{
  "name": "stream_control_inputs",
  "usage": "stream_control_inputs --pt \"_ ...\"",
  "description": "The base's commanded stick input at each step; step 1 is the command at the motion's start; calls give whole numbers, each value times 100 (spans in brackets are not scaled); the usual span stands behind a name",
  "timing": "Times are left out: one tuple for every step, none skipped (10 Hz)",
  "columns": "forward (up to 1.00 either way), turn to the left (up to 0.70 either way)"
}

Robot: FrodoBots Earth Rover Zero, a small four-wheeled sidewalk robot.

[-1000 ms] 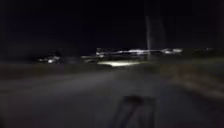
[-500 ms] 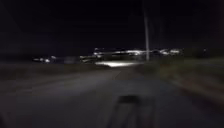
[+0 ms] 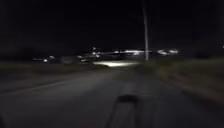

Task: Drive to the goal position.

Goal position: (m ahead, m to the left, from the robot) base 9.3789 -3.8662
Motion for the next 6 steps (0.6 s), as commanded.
stream_control_inputs --pt "70 0" --pt "70 0" --pt "70 0" --pt "70 0" --pt "70 0" --pt "70 0"
